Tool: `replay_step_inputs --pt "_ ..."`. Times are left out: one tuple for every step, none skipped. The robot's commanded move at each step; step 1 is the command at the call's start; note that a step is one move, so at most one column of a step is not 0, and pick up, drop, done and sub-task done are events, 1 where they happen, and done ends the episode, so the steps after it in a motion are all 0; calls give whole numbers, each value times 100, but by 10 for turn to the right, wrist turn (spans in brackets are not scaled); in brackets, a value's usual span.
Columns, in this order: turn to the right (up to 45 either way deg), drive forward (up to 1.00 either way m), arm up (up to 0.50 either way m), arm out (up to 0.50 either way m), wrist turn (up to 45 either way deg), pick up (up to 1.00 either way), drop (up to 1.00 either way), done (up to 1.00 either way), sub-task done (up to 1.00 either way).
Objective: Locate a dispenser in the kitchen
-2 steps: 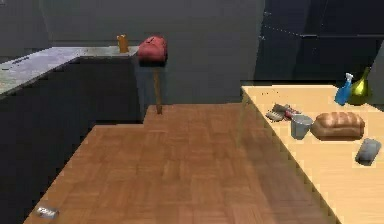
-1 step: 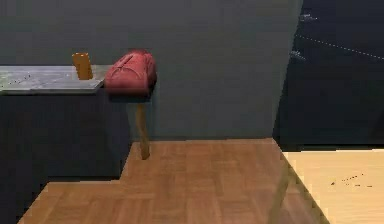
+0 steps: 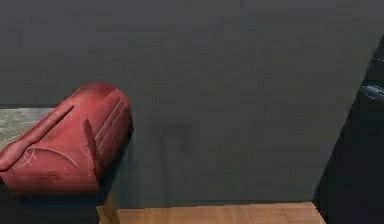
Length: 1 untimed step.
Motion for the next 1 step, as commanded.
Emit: replay_step_inputs --pt "330 0 0 0 0 0 0 0 0"
